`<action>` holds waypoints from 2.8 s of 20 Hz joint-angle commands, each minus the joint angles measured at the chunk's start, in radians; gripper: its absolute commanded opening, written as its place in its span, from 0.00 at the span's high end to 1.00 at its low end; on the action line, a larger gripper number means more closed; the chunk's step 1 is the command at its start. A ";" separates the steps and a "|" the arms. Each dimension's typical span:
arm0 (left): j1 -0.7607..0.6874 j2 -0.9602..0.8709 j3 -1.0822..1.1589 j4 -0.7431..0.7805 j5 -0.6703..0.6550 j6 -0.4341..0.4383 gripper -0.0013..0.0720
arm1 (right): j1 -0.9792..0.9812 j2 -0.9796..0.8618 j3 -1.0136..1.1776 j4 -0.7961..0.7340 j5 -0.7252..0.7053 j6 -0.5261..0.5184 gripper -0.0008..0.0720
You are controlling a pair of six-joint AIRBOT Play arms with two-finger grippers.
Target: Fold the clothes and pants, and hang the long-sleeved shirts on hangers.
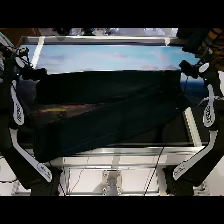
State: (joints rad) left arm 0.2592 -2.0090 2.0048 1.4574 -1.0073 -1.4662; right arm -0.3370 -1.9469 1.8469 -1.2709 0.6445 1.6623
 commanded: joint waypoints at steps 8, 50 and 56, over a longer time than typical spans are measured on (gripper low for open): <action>0.025 0.084 0.050 0.008 -0.068 0.057 0.49 | -0.081 0.026 0.194 -0.049 0.429 -0.182 0.68; 0.435 0.735 -1.210 -0.154 -0.021 0.322 0.57 | -0.175 0.943 -0.820 -0.112 0.729 -0.414 0.95; 0.436 0.681 -1.205 -0.154 -0.019 0.322 0.88 | -0.175 0.943 -0.820 -0.087 0.730 -0.398 0.95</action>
State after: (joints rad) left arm 0.6937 -1.3106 0.7963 1.3109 -1.0275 -1.1442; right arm -0.5121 -1.0042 1.0271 -1.3670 1.3739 1.2541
